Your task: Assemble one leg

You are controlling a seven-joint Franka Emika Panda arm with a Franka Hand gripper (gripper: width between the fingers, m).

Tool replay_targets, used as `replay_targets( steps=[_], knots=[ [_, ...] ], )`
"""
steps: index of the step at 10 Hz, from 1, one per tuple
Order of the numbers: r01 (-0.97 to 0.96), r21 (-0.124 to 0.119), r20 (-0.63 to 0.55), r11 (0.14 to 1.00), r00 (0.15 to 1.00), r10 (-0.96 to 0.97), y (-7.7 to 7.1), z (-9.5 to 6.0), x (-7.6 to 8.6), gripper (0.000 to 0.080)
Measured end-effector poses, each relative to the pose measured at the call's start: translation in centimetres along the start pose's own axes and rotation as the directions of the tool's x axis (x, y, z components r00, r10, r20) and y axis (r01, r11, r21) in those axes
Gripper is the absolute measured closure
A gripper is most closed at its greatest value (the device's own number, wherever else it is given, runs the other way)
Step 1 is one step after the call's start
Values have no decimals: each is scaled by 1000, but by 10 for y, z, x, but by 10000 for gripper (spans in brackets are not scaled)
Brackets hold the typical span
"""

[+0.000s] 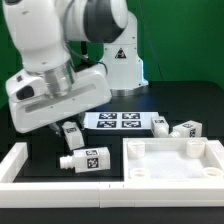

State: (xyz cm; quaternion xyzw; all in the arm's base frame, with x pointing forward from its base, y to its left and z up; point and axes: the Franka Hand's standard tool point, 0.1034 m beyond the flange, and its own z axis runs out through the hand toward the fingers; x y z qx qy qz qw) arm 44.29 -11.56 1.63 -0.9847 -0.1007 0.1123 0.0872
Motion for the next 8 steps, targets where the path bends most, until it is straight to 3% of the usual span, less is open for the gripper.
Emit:
replay_targets(
  steps=[3,4,5,6,7,8],
  knots=[
    [-51,-12,-7,999,999,50,-3,2,2,510],
    [-36,-12,-6,999,999,35,-3,3,2,326],
    [-35,-11,-5,999,999,35,-4,3,2,326],
    [-35,-9,-1,999,999,35,-4,3,2,211],
    [-47,3,22,999,999,47,-7,1,3,211],
    [-55,-1,33,998,998,55,-9,-9,11,159]
  ],
)
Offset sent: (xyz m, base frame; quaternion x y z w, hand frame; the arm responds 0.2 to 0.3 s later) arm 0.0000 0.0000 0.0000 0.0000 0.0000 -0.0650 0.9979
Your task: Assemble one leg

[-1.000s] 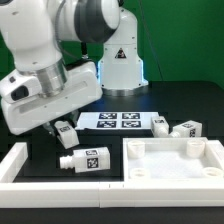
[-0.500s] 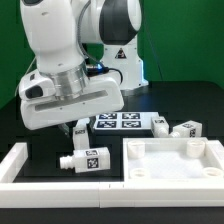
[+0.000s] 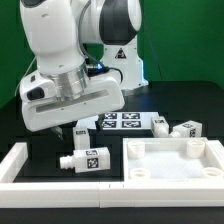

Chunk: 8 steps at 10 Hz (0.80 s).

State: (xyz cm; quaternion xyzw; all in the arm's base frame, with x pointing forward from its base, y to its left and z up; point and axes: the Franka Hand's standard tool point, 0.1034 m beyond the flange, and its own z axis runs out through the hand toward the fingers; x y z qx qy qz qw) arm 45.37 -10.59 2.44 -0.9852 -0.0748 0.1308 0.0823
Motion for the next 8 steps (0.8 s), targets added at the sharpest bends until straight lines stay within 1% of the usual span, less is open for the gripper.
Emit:
replay_targets(
  steps=[1,2,3,4,5,6,7,8],
  knots=[
    [13,-11,5,1000,1000,-13,-1,-6,8,152],
    [10,-20,79,1000,997,-8,-3,-10,9,151],
    [31,-37,157,999,987,-25,-3,-13,15,151],
    [46,-39,184,998,982,-39,-2,-9,18,151],
    [33,-23,226,999,974,-27,-1,-3,10,151],
    [32,-3,294,999,955,-30,-6,-3,8,151],
    [36,7,327,999,944,-36,-9,-2,12,151],
    [47,15,417,999,907,-49,-7,-4,6,151]
  ],
)
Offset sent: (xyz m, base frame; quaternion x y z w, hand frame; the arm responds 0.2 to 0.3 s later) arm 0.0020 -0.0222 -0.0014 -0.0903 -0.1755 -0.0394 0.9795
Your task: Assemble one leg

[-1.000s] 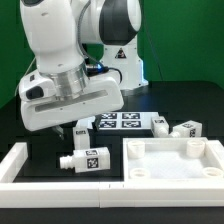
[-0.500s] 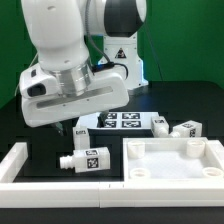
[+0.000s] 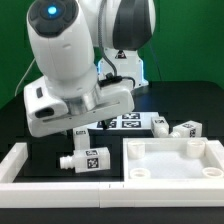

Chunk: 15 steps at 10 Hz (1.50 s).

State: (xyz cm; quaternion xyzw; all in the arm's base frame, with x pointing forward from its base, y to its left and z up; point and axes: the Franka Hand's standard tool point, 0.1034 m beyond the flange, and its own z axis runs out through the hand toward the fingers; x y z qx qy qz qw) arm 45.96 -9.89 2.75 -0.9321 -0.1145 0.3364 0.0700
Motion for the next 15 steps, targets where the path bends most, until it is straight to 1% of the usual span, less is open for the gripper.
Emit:
replay_targets(
  steps=[1,2,3,4,5,8,9,10,12,14,15],
  knots=[
    [12,-43,116,999,993,-7,14,-10,-2,151],
    [4,-105,177,994,984,15,18,-21,6,151],
    [9,-113,233,994,972,18,14,-22,7,151],
    [4,-97,294,995,955,25,14,-17,8,151],
    [9,-95,313,995,949,22,13,-14,13,151],
    [12,-98,309,995,951,19,12,-13,16,151],
    [-79,-141,292,987,949,117,9,-7,20,151],
    [-89,-145,285,985,950,127,9,-4,21,151],
    [-81,-143,286,986,951,119,8,-4,22,162],
    [-80,-143,287,986,951,119,8,-4,22,514],
    [-80,-143,286,986,951,119,8,-4,22,517]
  ],
)
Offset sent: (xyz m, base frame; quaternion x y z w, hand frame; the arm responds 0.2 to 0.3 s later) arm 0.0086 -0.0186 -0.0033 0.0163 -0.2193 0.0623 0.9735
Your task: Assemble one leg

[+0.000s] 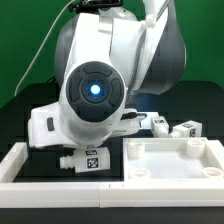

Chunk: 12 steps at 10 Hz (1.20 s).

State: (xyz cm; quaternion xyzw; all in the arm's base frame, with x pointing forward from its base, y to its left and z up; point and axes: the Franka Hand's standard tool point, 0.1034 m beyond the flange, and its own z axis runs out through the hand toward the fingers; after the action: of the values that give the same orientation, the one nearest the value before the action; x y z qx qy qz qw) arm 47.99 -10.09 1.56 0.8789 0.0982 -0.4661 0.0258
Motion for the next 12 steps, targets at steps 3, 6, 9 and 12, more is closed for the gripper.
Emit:
replay_targets(
  steps=[3,6,9,12],
  knots=[
    [12,-22,-4,1000,1000,-12,-26,-37,-33,517],
    [-94,28,-170,995,981,98,-80,-125,-47,517],
    [-63,-4,-417,998,907,55,-77,-145,-35,515],
    [-107,9,-589,994,803,92,-91,-162,-25,515]
  ],
)
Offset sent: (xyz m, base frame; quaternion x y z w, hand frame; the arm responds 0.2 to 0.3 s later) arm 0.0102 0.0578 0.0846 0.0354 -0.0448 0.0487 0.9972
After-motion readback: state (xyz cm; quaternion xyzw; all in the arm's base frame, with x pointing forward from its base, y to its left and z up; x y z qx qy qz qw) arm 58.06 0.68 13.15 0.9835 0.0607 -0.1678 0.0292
